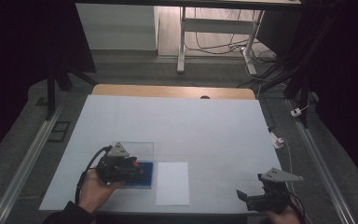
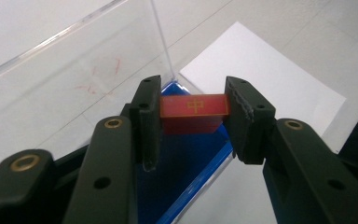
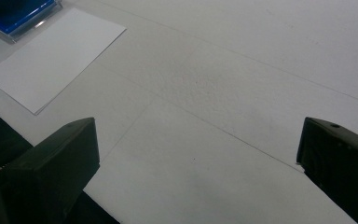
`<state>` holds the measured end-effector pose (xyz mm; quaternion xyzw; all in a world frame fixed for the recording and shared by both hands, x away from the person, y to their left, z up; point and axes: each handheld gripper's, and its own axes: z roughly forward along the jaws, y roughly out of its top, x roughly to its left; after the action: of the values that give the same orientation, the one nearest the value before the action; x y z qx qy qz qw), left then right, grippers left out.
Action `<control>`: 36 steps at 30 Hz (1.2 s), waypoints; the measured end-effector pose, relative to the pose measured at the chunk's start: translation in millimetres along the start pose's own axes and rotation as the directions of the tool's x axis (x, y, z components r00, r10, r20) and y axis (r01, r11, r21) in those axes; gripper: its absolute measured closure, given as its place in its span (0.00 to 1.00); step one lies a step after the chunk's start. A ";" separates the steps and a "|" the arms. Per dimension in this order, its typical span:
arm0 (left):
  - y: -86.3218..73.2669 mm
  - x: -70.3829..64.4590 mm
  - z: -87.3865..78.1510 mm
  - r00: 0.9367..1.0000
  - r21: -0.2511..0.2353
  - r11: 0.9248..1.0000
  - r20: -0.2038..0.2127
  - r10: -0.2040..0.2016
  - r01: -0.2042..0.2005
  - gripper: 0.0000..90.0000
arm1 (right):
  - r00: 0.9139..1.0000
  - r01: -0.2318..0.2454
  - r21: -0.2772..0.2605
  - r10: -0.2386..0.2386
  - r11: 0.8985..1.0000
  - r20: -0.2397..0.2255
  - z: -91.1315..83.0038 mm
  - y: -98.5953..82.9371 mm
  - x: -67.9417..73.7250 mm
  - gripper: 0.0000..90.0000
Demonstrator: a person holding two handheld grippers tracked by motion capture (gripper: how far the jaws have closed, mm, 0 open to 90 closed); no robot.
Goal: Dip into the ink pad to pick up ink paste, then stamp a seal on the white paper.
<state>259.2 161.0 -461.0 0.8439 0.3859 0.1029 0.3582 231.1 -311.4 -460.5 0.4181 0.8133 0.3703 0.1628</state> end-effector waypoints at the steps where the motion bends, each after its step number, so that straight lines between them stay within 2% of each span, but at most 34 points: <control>1: 0.5 -0.7 -0.4 1.000 -0.003 1.000 0.002 0.004 -0.004 0.65 | 1.000 0.000 0.000 0.000 1.000 0.000 0.0 0.0 0.0 0.00; 9: 3.9 -7.4 -1.4 1.000 -0.022 0.999 0.012 0.027 -0.026 0.65 | 1.000 0.002 0.001 -0.002 1.000 -0.001 0.1 -0.3 -0.1 0.00; 19: 9.0 -11.1 1.1 0.999 -0.012 0.999 0.036 0.034 -0.034 0.65 | 1.000 0.001 0.002 -0.001 1.000 0.001 0.2 0.0 0.1 0.00; 25: 14.4 -14.9 2.6 0.997 -0.007 0.999 0.057 0.052 -0.051 0.65 | 1.000 0.002 0.002 -0.002 1.000 0.001 0.1 -0.3 0.2 0.00; 36: 24.4 -23.7 13.1 0.993 -0.007 0.996 0.068 0.093 -0.092 0.65 | 1.000 0.000 0.005 0.000 1.000 0.003 0.2 -0.1 0.2 0.00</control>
<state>263.1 126.1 -451.3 0.8632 0.3338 0.0914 0.3676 231.1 -311.2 -460.7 0.4189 0.8140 0.3678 0.1629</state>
